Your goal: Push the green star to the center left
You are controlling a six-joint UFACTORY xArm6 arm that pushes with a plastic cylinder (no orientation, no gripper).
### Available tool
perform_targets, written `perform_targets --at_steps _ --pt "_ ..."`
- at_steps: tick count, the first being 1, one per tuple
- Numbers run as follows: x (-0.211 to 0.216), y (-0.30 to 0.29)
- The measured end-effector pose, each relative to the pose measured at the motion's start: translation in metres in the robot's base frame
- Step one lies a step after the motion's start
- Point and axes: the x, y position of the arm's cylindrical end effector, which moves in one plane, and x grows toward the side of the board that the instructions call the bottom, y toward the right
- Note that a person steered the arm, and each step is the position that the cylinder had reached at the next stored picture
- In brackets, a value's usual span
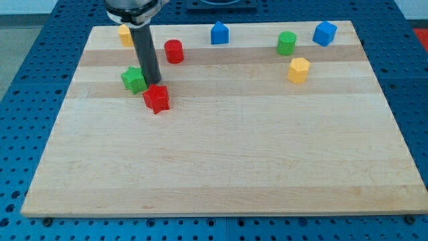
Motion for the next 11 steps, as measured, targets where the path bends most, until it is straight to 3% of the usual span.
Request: perform_targets --at_steps 6,9,11 --pt "-0.051 -0.06" --pt "-0.005 -0.073" --pt "-0.003 -0.072"
